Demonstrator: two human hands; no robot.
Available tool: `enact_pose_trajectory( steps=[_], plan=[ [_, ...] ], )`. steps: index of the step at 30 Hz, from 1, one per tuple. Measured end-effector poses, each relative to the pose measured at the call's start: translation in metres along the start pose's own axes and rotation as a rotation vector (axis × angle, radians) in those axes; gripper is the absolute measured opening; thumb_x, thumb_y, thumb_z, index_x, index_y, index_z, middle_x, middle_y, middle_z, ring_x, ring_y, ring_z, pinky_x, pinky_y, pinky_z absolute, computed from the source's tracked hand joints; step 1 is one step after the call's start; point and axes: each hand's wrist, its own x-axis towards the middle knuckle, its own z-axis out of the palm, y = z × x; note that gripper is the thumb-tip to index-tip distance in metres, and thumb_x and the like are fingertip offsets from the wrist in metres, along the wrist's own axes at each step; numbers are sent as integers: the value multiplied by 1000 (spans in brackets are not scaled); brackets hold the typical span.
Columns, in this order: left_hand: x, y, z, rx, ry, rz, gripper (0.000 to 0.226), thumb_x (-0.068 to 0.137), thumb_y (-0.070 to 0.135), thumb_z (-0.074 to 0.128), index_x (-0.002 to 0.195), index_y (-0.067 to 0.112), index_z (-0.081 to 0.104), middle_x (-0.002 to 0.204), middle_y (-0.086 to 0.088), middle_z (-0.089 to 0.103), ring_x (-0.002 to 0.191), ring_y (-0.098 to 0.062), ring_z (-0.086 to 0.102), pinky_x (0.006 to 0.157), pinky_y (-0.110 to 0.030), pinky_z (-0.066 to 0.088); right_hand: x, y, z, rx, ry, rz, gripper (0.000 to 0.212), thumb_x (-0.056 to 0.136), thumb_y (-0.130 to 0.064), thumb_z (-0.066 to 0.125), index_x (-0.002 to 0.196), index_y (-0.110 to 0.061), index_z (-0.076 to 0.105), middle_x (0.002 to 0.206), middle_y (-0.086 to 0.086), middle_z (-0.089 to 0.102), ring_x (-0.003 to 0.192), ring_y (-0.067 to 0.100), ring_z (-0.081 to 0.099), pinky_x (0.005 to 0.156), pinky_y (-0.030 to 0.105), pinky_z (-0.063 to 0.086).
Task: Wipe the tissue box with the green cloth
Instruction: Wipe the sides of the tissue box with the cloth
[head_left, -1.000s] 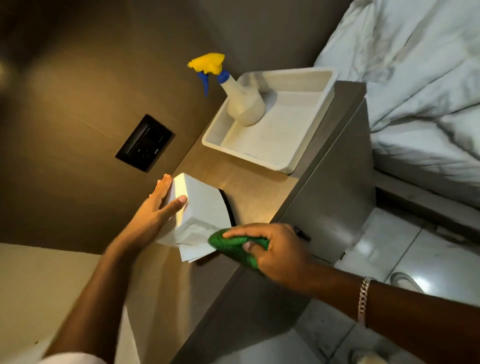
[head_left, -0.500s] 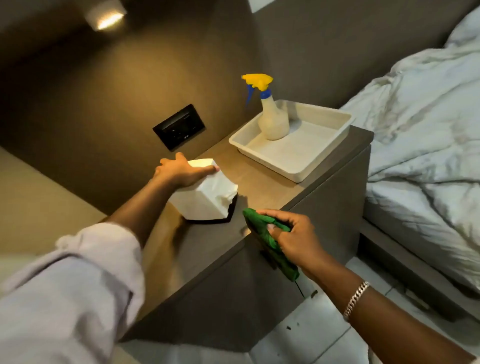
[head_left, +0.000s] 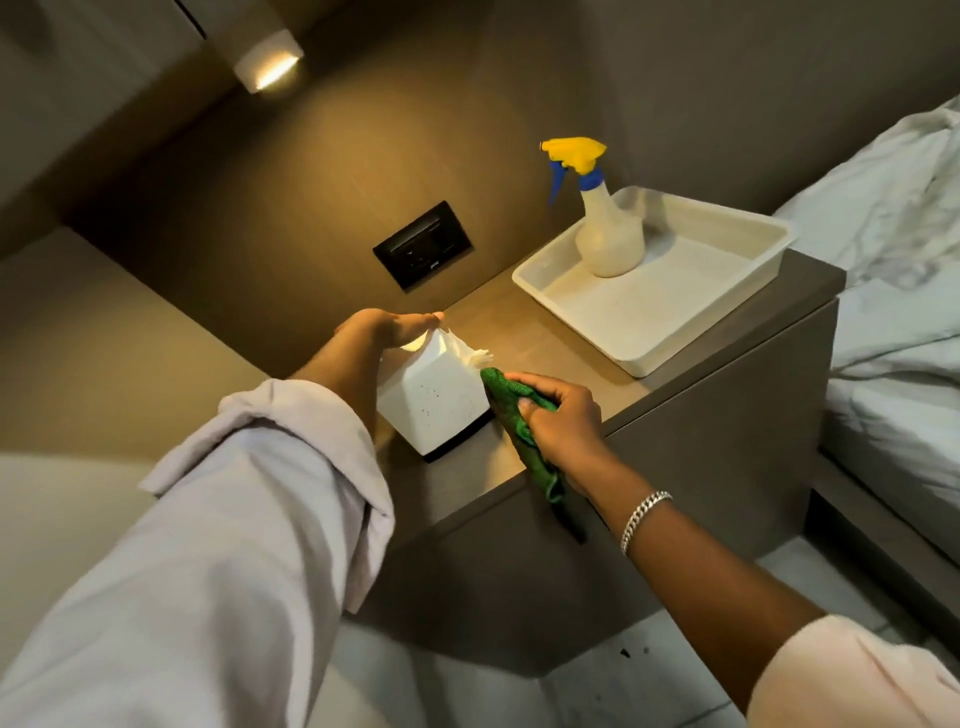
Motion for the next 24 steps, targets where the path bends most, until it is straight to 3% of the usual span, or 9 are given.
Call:
enact_pose_trajectory(
  steps=[3, 5, 7, 10, 15, 20, 24],
  plan=[
    [-2, -12, -2, 41, 10, 74, 104, 65, 89, 43, 144, 21, 31, 139, -13, 50, 126, -39, 50, 109, -61, 34, 2, 0, -1, 40, -19, 21, 36, 83, -9, 61, 98, -40, 71, 114, -7, 71, 102, 14, 64, 90, 36, 55],
    [3, -23, -3, 274, 183, 305, 95, 80, 81, 30, 153, 26, 8, 164, -7, 14, 150, -38, 11, 115, -66, 10, 3, 1, -2, 81, -11, 33, 36, 83, -8, 61, 98, -39, 72, 111, -6, 71, 100, 15, 66, 87, 36, 57],
    [9, -36, -1, 559, 378, 609, 83, 86, 74, 12, 153, 27, -1, 166, 0, -5, 151, -26, -13, 114, -61, -13, 5, 2, -1, 107, -4, 30, 36, 84, -6, 61, 100, -36, 72, 110, -6, 72, 99, 14, 66, 84, 32, 57],
    [18, -55, 0, 655, 441, 963, 76, 89, 65, 4, 153, 26, -3, 165, 0, -7, 150, -19, -17, 115, -51, -18, 6, 4, 13, 128, 0, 9, 36, 84, -4, 60, 101, -32, 73, 108, -7, 72, 98, 10, 67, 83, 27, 56],
    [42, -63, 6, 534, 381, 1343, 76, 88, 68, -1, 153, 27, -6, 163, 3, -13, 150, -13, -18, 121, -40, -14, 0, 18, 43, 125, 102, -53, 40, 85, -2, 59, 101, -36, 72, 102, -18, 71, 94, -1, 66, 79, 17, 53],
    [62, -58, 12, 371, 303, 1523, 76, 89, 67, 3, 153, 26, -4, 161, 10, -14, 148, -6, -20, 119, -29, -15, 6, 23, 67, 46, 231, -86, 37, 84, -3, 59, 105, -31, 72, 113, -8, 71, 105, 7, 64, 91, 24, 51],
    [73, -57, 16, 335, 322, 1562, 67, 94, 55, 11, 152, 27, -5, 161, 10, -14, 146, 1, -21, 117, -23, -15, -6, 26, 94, -50, 320, -124, 38, 84, -5, 59, 105, -34, 71, 111, -14, 70, 103, -1, 61, 88, 10, 47]
  ],
)
